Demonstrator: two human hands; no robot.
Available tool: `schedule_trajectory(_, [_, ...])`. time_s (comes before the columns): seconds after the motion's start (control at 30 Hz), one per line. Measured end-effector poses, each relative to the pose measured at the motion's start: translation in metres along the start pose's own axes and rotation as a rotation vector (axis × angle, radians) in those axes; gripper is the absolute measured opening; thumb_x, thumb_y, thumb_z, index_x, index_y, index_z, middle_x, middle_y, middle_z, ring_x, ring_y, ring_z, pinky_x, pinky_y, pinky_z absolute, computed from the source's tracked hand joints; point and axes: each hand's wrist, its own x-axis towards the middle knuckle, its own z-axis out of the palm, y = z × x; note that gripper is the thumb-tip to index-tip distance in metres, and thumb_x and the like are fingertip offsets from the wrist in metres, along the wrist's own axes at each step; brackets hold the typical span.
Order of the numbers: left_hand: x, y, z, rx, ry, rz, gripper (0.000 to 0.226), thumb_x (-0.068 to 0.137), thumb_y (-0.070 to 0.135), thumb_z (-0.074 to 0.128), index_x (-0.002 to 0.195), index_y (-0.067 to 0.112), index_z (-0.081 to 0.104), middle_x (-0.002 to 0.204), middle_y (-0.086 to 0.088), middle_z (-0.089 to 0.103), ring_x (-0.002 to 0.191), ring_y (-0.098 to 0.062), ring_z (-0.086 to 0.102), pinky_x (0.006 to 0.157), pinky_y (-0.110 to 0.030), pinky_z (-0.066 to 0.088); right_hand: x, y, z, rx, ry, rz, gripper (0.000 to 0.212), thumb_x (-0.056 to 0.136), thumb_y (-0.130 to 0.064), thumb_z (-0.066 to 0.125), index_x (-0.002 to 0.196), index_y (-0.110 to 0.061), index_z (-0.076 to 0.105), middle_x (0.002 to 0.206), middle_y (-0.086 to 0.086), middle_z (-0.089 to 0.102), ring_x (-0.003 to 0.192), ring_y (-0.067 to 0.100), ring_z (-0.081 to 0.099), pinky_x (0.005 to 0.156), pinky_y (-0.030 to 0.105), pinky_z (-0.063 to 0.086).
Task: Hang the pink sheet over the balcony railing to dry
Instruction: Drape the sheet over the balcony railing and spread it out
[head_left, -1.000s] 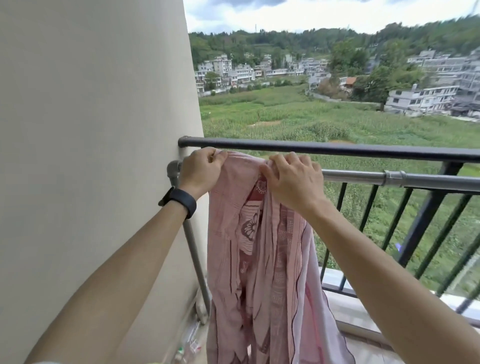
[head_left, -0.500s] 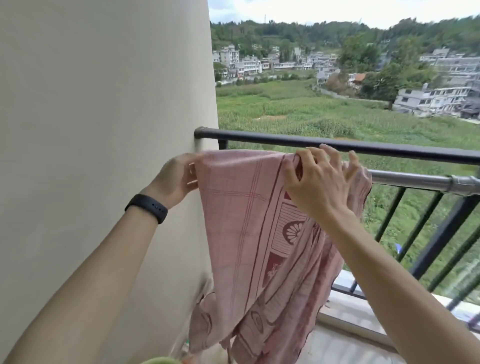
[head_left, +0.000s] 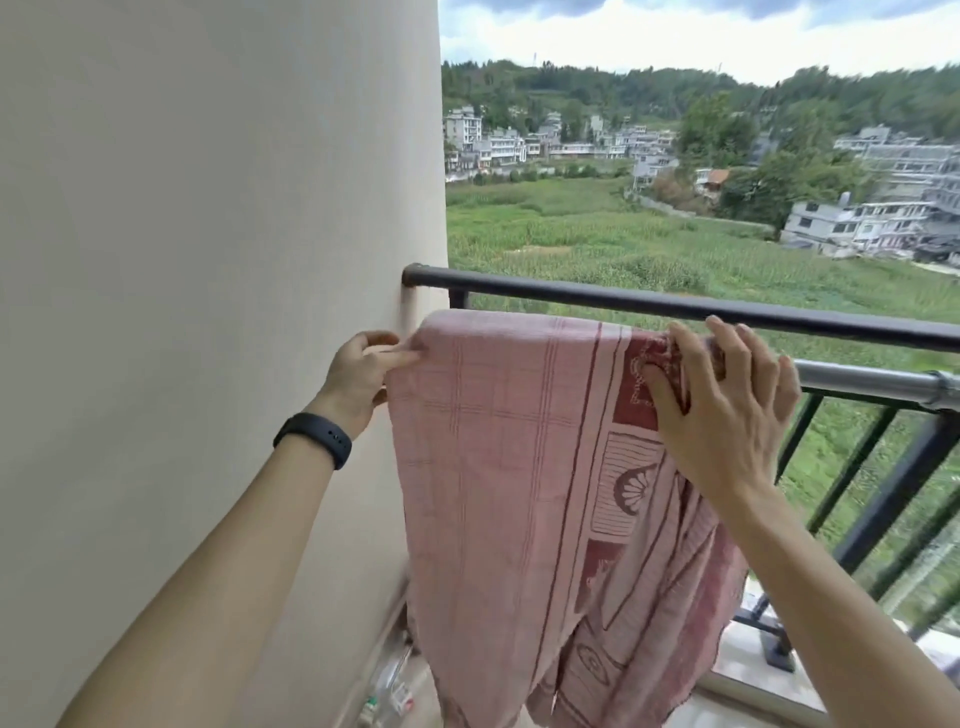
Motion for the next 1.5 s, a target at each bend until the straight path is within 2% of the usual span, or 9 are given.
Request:
schedule_trajectory(0.1, [0.002,0.005,-0.009,-0.050,-0.128,-0.074,0.023,0.088,0.035,0.069,0.105,0.019,0.065,0.087,0.002,0.064,0.078,-0.017,0.059,0.074,-0.030,0.043,-0.008,-0.024,0.007,0.041,0.068,0.097,0.053,0.101,-0.047,0.041,0.148,-0.023,0.042,0.156,0.013,0.034,0.148,0.033,0.024,0.122,0.057,0.010])
schedule_trajectory(0.37, [0.029,0.035,-0.004,-0.311,0.002,0.173,0.020,0.081,0.006,0.077,0.089,0.024,0.069,0.087,0.002,0.073,0.073,-0.015,0.064,0.063,-0.023,0.051,-0.009,-0.029,0.017,0.045,0.091,0.124,0.051,0.092,-0.032,0.052,0.142,-0.020,0.047,0.154,0.012,0.035,0.148,0.034,0.023,0.120,0.061,0.006])
schedule_trajectory(0.5, [0.038,0.004,-0.011,0.292,0.176,0.132,0.024,0.076,0.000,0.080,0.090,0.017,0.070,0.085,0.004,0.067,0.085,-0.015,0.062,0.076,-0.025,0.046,-0.009,-0.027,0.017,0.057,0.095,0.141,0.044,0.099,-0.037,0.040,0.140,-0.023,0.048,0.153,0.008,0.039,0.147,0.032,0.025,0.120,0.060,0.008])
schedule_trajectory(0.67, [0.039,0.002,-0.018,0.183,0.317,0.140,0.018,0.082,0.014,0.069,0.095,0.026,0.065,0.099,0.003,0.068,0.082,-0.014,0.061,0.067,-0.025,0.044,-0.009,-0.027,0.012,0.076,0.085,0.141,0.044,0.099,-0.038,0.041,0.140,-0.024,0.049,0.152,0.007,0.040,0.146,0.030,0.026,0.121,0.056,0.006])
schedule_trajectory(0.83, [0.037,0.013,-0.003,0.412,0.018,0.017,0.026,0.090,0.049,0.063,0.106,0.028,0.067,0.098,0.009,0.072,0.089,-0.011,0.066,0.075,-0.033,0.045,-0.007,-0.031,0.003,0.128,0.028,0.147,0.049,0.095,-0.041,0.045,0.141,-0.025,0.048,0.152,0.005,0.040,0.146,0.030,0.026,0.120,0.058,0.009])
schedule_trajectory(1.03, [0.041,0.046,0.009,0.535,0.362,0.369,0.018,0.094,0.034,0.062,0.102,0.022,0.072,0.104,0.002,0.073,0.096,-0.021,0.066,0.086,-0.029,0.050,-0.018,-0.015,-0.016,0.389,0.093,0.178,0.054,0.092,-0.040,0.054,0.139,-0.015,0.050,0.149,0.009,0.044,0.143,0.028,0.032,0.120,0.045,0.019])
schedule_trajectory(1.17, [0.008,0.030,0.066,0.899,0.215,0.749,0.025,0.092,0.040,0.059,0.115,0.029,0.066,0.111,0.002,0.069,0.106,-0.024,0.060,0.089,-0.038,0.050,-0.042,0.004,-0.027,0.753,0.120,0.578,0.053,0.092,-0.047,0.064,0.134,-0.021,0.045,0.133,-0.001,0.051,0.123,0.017,0.049,0.108,0.045,0.040])
schedule_trajectory(1.37, [-0.022,-0.014,0.172,1.112,0.055,0.861,0.045,0.099,0.048,0.033,0.136,0.030,0.052,0.129,0.002,0.062,0.122,-0.021,0.051,0.109,-0.048,0.033,-0.025,0.020,-0.048,0.967,-0.471,0.691,0.018,0.092,-0.028,0.069,0.100,-0.013,0.062,0.088,0.012,0.070,0.080,0.023,0.069,0.073,0.049,0.061])
schedule_trajectory(1.5, [-0.009,-0.031,0.170,1.219,0.160,0.854,0.063,0.099,0.060,0.008,0.131,0.030,0.053,0.122,-0.002,0.055,0.117,-0.026,0.049,0.112,-0.047,0.020,0.019,0.067,-0.086,0.726,-0.058,0.534,0.012,0.095,-0.029,0.061,0.084,-0.027,0.061,0.068,-0.003,0.059,0.057,0.007,0.051,0.048,0.029,0.045])
